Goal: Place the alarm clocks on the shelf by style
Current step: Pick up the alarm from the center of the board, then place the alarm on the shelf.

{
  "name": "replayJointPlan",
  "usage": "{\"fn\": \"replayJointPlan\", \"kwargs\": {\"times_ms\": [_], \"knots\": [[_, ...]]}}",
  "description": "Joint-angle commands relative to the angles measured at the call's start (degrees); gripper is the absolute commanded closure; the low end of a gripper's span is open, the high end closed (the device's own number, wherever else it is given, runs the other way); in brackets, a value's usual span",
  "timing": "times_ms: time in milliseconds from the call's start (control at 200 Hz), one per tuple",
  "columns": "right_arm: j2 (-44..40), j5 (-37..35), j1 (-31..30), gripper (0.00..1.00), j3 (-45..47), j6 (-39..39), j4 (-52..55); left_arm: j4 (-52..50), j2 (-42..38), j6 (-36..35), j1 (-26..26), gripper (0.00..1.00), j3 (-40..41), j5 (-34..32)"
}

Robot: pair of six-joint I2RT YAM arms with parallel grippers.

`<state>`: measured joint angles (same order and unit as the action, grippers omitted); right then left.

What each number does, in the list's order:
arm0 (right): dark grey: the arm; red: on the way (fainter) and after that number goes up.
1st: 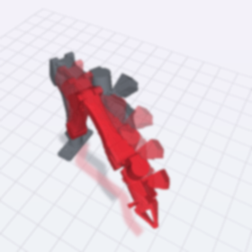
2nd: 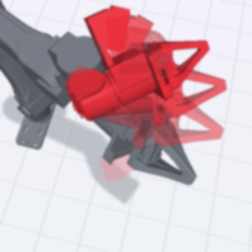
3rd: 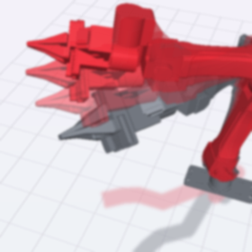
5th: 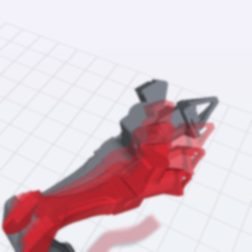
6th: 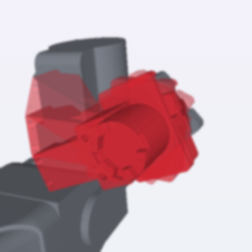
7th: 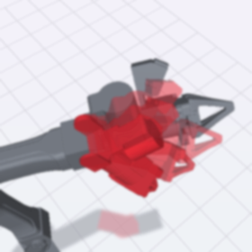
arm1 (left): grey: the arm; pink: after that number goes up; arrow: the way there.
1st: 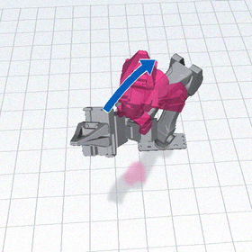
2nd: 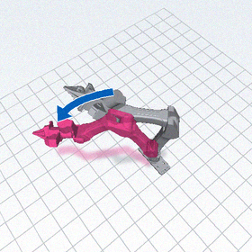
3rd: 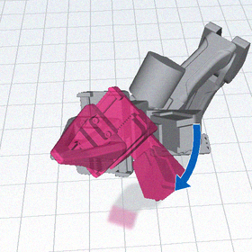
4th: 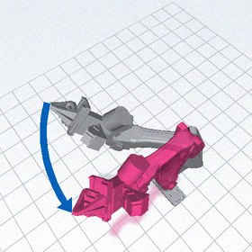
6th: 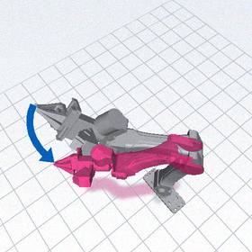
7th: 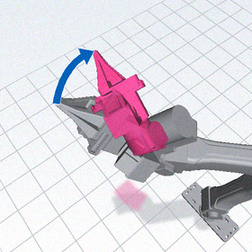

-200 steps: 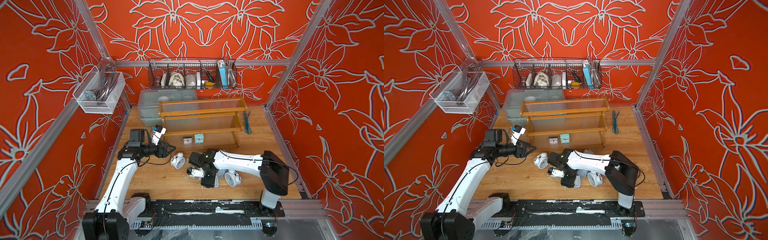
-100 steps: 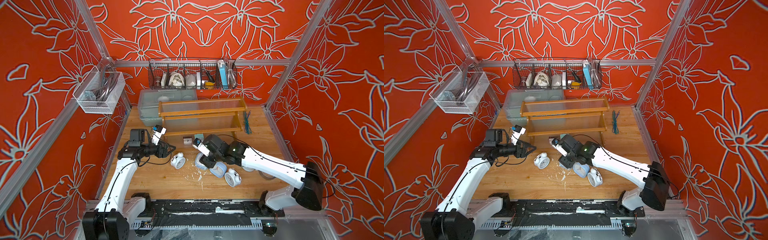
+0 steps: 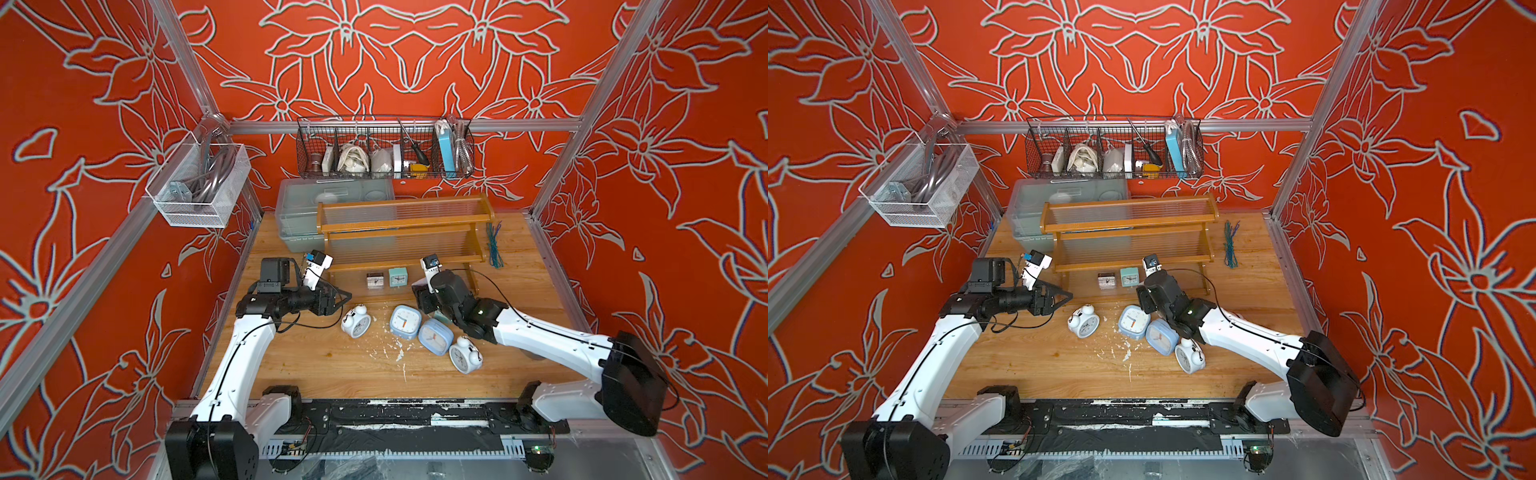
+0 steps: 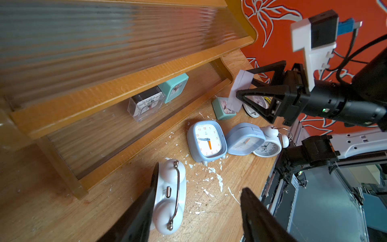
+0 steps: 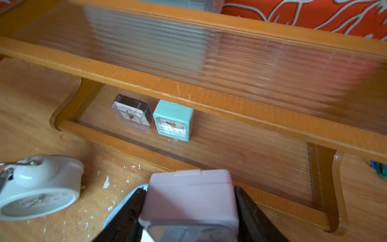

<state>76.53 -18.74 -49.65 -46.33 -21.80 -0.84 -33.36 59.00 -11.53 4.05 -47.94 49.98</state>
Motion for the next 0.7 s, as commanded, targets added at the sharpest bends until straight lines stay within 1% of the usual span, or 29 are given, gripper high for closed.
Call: {"fn": "replayJointPlan", "kwargs": {"times_ms": [0,120,260,330,490,696], "knots": [[0.8,-5.3,0.7,0.46,2.1,-5.5,-10.6,0.3,0.1,-0.1,-0.2,0.34,0.6,0.2],[2.9,-6.8,0.7,0.46,3.9,-6.0,-15.5,0.2,0.1,-0.2,-0.3,0.34,0.5,0.2],[6.8,-10.0,0.7,0.48,5.8,-5.2,-22.1,0.2,0.0,-0.1,-0.3,0.34,0.5,0.1],[9.1,-11.3,0.8,0.48,7.5,-4.1,-26.8,0.1,-0.1,-0.2,-0.3,0.34,0.5,0.1],[14.2,-13.4,0.7,0.51,11.7,-2.8,-42.0,0.1,-0.1,-0.2,-0.3,0.34,0.5,0.1],[21.4,-15.3,0.8,0.52,12.2,-1.1,-52.1,0.2,0.1,-0.3,-0.3,0.33,0.6,0.2]]}}
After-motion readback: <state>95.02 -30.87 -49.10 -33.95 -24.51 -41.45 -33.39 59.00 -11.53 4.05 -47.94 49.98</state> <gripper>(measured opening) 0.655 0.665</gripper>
